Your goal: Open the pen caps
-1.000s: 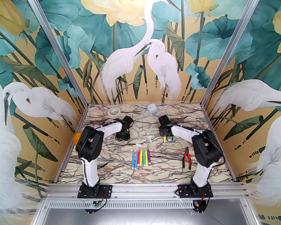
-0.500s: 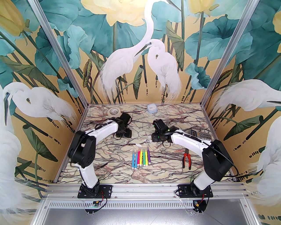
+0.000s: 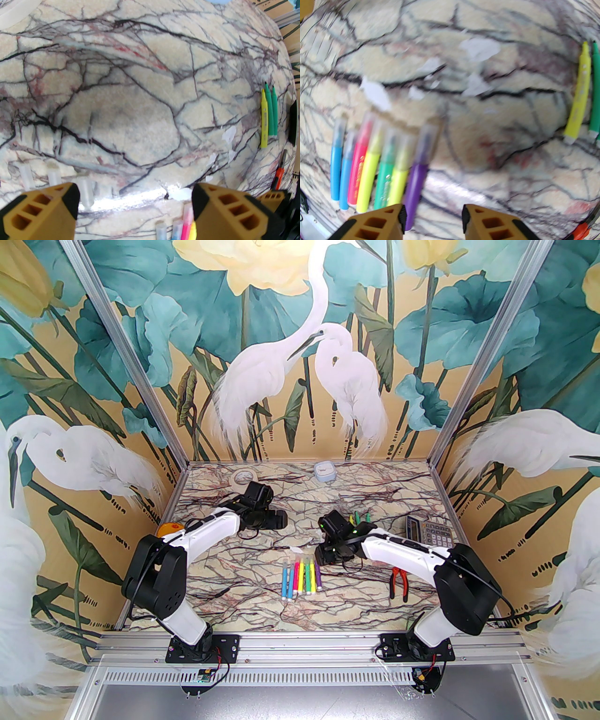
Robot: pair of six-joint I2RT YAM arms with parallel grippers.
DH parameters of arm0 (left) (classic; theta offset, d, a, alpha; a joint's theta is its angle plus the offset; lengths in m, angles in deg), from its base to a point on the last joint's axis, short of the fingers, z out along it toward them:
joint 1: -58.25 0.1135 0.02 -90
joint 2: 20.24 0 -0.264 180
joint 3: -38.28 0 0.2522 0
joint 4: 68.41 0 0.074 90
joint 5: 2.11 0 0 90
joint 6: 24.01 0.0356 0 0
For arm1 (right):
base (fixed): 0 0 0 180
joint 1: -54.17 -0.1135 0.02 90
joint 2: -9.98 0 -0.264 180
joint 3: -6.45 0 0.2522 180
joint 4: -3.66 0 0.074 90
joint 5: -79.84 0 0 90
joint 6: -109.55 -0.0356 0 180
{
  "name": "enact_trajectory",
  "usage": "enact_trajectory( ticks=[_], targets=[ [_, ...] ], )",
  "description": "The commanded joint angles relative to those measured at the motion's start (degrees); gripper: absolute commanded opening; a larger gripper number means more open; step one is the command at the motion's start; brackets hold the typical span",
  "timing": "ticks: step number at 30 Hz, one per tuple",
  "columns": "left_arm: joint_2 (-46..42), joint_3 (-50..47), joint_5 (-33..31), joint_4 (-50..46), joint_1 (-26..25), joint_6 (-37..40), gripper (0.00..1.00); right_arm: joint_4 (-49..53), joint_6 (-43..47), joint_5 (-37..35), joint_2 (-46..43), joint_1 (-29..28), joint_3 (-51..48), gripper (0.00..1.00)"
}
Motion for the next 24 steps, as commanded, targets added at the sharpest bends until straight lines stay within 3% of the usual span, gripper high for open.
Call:
enact_trajectory(
  ticks=[1,14,24],
  targets=[
    [-3.1,-1.9,1.0,5.4,0.7,-0.9,0.84,2.4,-1.7,1.4,2.5,-1.6,0.9,0.44],
    [-6.0,-4.6,0.7,7.6,3.3,-0.2,0.84,4.8,-3.9,0.1,8.9,-6.0,5.1,0.41],
    [-6.0,-4.9,1.8,8.2,4.0,0.1,0.84,7.7,-4.8,-3.4,11.6,-6.1,7.0,0.35]
  ],
)
